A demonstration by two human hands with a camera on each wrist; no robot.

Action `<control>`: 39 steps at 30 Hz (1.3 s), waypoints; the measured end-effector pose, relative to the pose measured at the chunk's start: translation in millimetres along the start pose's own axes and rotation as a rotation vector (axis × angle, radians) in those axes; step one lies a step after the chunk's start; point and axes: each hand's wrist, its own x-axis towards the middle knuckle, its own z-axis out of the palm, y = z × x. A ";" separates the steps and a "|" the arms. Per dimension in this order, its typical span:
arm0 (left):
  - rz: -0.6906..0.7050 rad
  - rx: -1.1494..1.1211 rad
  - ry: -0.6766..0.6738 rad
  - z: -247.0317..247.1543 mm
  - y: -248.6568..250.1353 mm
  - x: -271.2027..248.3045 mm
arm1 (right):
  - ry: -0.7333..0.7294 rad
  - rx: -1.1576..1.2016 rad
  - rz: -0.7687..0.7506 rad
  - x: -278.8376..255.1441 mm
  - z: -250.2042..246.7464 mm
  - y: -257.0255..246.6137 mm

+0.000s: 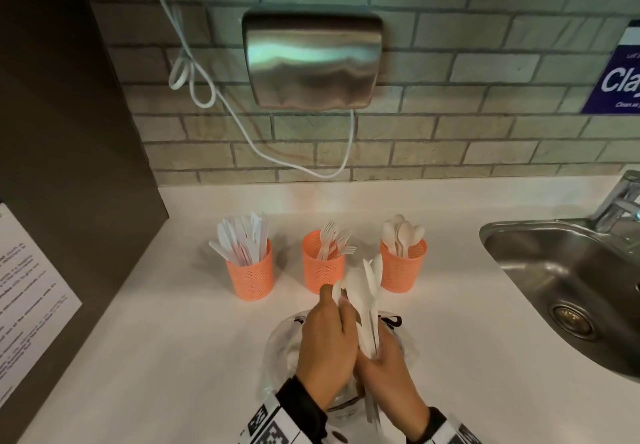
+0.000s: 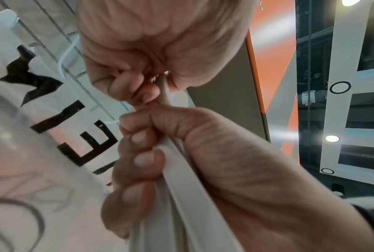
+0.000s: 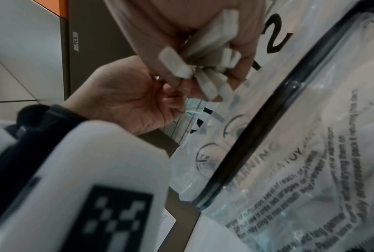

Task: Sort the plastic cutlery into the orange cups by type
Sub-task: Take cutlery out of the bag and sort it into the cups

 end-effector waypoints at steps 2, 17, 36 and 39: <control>0.030 -0.060 0.036 -4.8 4.2 7.1 | -0.041 -0.007 0.030 1.6 -2.1 -0.6; -0.030 -0.440 -0.067 -45.1 20.8 31.1 | -0.529 0.891 0.620 0.1 -25.8 -14.4; 0.043 -0.019 -0.174 -20.5 5.8 13.8 | -0.314 0.350 0.420 -10.0 -21.3 -10.5; 0.041 -0.127 -0.223 -21.3 4.3 15.0 | -0.320 0.353 0.413 -9.5 -21.6 -8.6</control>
